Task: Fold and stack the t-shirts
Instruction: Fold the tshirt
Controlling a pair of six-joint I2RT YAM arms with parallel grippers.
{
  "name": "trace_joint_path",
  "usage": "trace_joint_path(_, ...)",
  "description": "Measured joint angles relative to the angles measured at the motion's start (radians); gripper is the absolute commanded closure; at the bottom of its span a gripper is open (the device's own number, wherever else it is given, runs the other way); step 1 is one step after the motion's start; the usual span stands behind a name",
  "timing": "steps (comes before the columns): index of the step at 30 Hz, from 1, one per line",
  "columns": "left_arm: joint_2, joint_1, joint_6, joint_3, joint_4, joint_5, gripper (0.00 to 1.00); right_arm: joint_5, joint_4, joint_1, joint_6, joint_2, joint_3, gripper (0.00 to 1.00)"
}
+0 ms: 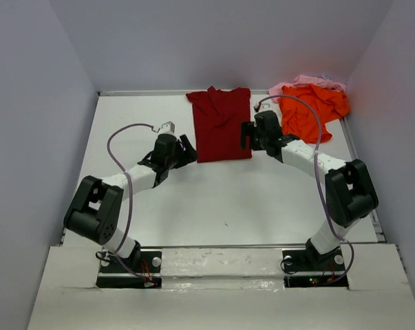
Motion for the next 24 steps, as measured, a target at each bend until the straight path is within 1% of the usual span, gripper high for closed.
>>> trace_joint_path(3,0.067,-0.002,-0.044,-0.069,0.039,0.025,0.24,-0.002,-0.008,0.0,0.051,0.014,-0.114,0.15)
trace_joint_path(6,0.097,-0.005,-0.071,-0.085,0.089,0.042,0.24,-0.006,-0.005,0.0,0.09,0.02,-0.173,0.15)
trace_joint_path(9,0.119,-0.013,-0.087,-0.085,0.165,0.055,0.24,-0.008,0.005,0.0,0.123,0.022,-0.183,0.15)
trace_joint_path(16,0.176,-0.018,-0.101,-0.085,0.278,0.074,0.24,-0.005,0.066,0.0,0.155,0.041,-0.183,0.15)
trace_joint_path(21,0.242,-0.018,-0.101,-0.084,0.316,0.091,0.24,0.001,0.087,0.0,0.167,0.087,-0.183,0.16)
trace_joint_path(24,0.252,-0.018,-0.097,-0.074,0.328,0.092,0.24,0.006,0.09,0.0,0.174,0.113,-0.183,0.17)
